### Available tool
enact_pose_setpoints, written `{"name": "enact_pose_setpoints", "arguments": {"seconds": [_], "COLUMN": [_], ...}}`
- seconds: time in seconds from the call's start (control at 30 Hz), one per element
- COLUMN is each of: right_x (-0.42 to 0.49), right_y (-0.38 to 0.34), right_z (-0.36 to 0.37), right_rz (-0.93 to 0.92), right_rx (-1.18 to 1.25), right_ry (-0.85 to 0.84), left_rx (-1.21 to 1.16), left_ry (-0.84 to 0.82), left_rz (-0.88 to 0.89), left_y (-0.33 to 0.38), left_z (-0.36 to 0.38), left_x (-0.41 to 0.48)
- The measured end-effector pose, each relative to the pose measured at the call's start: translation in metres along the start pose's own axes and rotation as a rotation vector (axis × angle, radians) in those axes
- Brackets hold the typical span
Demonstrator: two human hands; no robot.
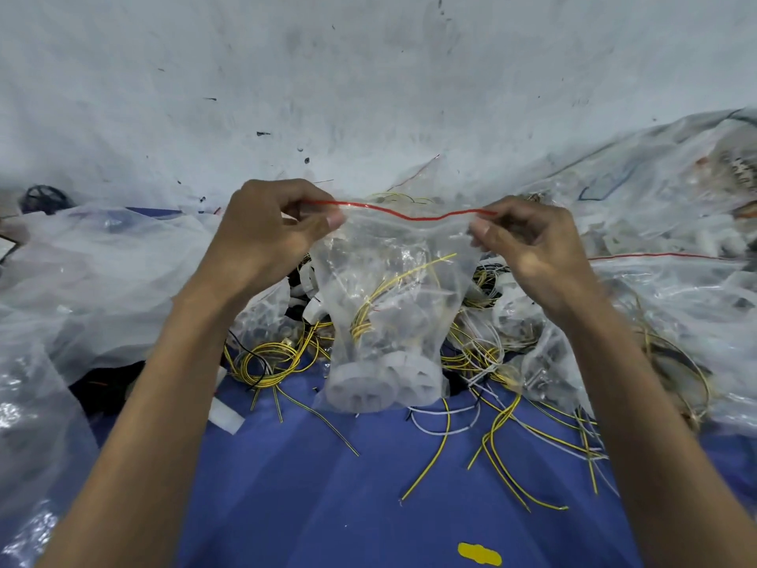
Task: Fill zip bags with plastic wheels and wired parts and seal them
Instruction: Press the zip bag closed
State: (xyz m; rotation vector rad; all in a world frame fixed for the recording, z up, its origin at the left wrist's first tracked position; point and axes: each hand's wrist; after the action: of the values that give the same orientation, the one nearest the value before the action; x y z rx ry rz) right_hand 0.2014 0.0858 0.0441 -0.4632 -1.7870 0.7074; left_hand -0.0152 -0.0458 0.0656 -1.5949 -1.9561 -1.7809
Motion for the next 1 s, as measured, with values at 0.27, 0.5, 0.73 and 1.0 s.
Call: {"name": "enact_pose_setpoints", "arguments": {"seconds": [0.27, 0.5, 0.73, 1.0], "right_x": [-0.004, -0.004, -0.005, -0.007], "right_y": [-0.009, -0.007, -0.013, -0.022], "right_z": [0.003, 0.004, 0.010, 0.010], "right_rz": [-0.030, -0.013, 0.020, -0.006], "right_rx": [0.028, -0.024, -0.049, -0.002], "right_ry": [-0.029, -0.065, -0.064, -0.093], "left_rx": [-0.062, -0.138, -0.186, -0.239], "left_ry": [0.015, -0.037, -0.053, -0.086], "left_rz": [0.004, -0.019, 0.013, 0.076], "left_y": [-0.002, -0.004, -0.004, -0.003], "left_z": [0.001, 0.007, 0.011, 0.008], "left_x": [-0.001, -0.003, -0.005, -0.007]}}
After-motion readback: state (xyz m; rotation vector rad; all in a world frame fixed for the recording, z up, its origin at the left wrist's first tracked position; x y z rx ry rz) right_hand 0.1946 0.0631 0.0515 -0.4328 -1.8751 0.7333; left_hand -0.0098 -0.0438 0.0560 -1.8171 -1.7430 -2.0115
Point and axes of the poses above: each hand's wrist, its own x-axis towards the middle knuckle, its own z-axis out of the palm, y = z × x, and after that the axes turned 7 degrees about y, right-handed
